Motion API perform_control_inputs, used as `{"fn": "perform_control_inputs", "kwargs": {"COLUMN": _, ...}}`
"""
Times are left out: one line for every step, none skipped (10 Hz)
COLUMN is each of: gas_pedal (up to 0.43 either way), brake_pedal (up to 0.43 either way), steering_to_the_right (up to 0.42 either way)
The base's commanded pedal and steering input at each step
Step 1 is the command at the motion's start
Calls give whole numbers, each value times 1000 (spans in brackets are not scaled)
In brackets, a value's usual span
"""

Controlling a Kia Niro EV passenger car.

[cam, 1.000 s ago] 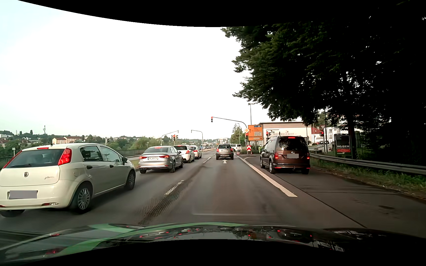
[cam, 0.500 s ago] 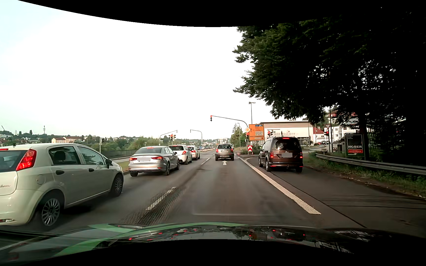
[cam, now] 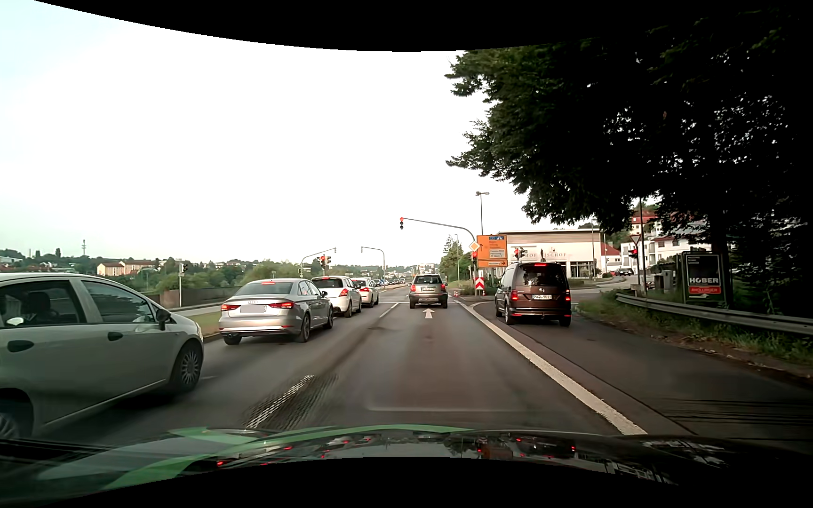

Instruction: Follow the waypoints while adhering to traffic rules and regulations

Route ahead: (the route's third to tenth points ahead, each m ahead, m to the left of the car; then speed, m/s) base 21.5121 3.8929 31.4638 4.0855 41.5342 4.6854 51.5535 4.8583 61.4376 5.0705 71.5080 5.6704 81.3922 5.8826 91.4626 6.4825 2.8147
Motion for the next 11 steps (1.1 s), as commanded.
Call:
{"fn": "perform_control_inputs", "kwargs": {"gas_pedal": 0, "brake_pedal": 18, "steering_to_the_right": -2}}
{"fn": "perform_control_inputs", "kwargs": {"gas_pedal": 0, "brake_pedal": 18, "steering_to_the_right": -2}}
{"fn": "perform_control_inputs", "kwargs": {"gas_pedal": 0, "brake_pedal": 37, "steering_to_the_right": -2}}
{"fn": "perform_control_inputs", "kwargs": {"gas_pedal": 0, "brake_pedal": 43, "steering_to_the_right": -2}}
{"fn": "perform_control_inputs", "kwargs": {"gas_pedal": 0, "brake_pedal": 49, "steering_to_the_right": -2}}
{"fn": "perform_control_inputs", "kwargs": {"gas_pedal": 0, "brake_pedal": 49, "steering_to_the_right": -2}}
{"fn": "perform_control_inputs", "kwargs": {"gas_pedal": 0, "brake_pedal": 49, "steering_to_the_right": -2}}
{"fn": "perform_control_inputs", "kwargs": {"gas_pedal": 0, "brake_pedal": 49, "steering_to_the_right": -2}}
{"fn": "perform_control_inputs", "kwargs": {"gas_pedal": 0, "brake_pedal": 55, "steering_to_the_right": -3}}
{"fn": "perform_control_inputs", "kwargs": {"gas_pedal": 0, "brake_pedal": 55, "steering_to_the_right": -3}}
{"fn": "perform_control_inputs", "kwargs": {"gas_pedal": 0, "brake_pedal": 67, "steering_to_the_right": -4}}
